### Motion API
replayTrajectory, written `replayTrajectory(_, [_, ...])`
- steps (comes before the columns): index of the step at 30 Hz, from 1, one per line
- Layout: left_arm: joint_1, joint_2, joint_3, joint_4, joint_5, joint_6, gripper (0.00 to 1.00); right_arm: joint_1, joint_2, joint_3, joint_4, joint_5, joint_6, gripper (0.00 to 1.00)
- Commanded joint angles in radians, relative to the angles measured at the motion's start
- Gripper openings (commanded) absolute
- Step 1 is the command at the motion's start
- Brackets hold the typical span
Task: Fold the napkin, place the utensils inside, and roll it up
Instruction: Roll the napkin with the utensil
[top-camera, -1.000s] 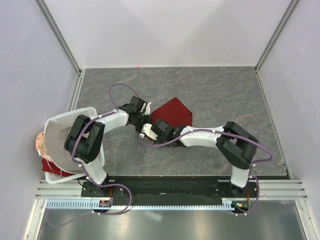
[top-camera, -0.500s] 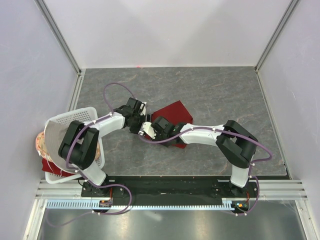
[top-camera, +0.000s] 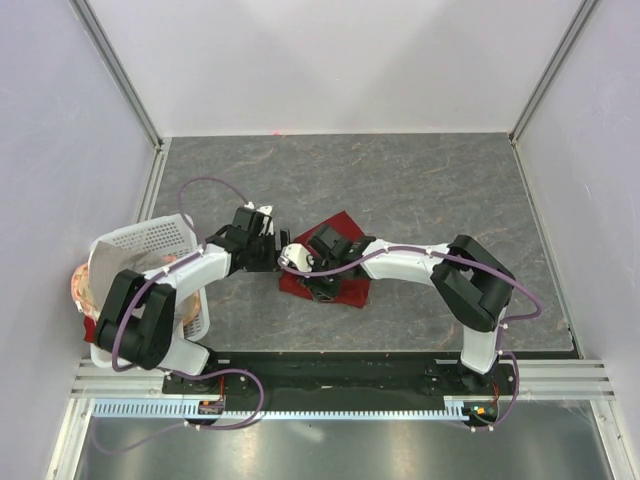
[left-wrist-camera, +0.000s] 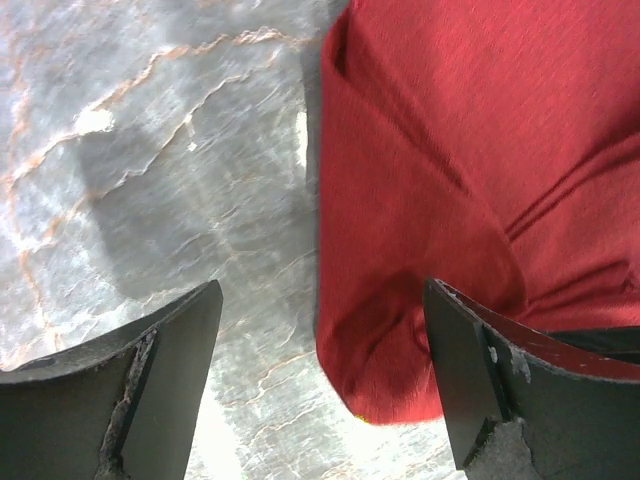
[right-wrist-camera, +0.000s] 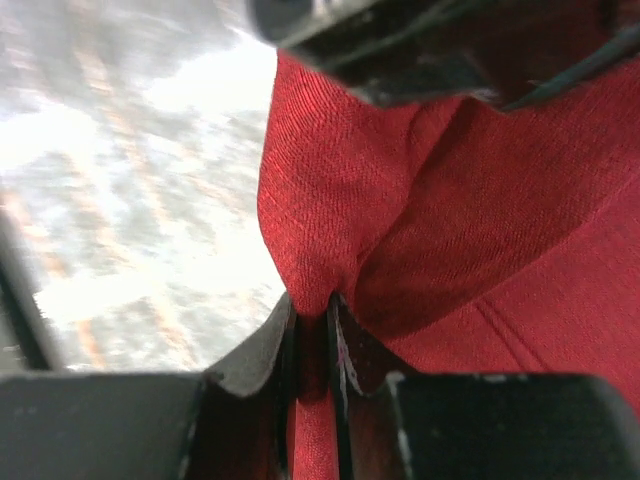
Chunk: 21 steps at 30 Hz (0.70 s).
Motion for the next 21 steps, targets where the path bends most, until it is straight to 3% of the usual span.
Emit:
replayTrajectory(1, [0.01,-0.13,-0.085,0.17,0.027,-0.042,0.89,-0.041,0.061,-0.003,-0.149,-0.19,0.042,0.2])
replayTrajectory(9, [0.01,-0.236,-0.201,0.269,0.065,-0.053,0.89,-0.087,0.083,0.04,-0.172,-0.289,0.056,0.18])
replayTrajectory(15, [0.01,-0.322,-0.304,0.433,0.157,-0.065,0.88,-0.11,0.118,0.068,-0.189,-0.347,0.059,0.17])
replayTrajectory(21, [0.01,-0.301,-0.35,0.549,0.237,-0.082,0.81,-0.142,0.164,0.083,-0.189,-0.414,0.068,0.16])
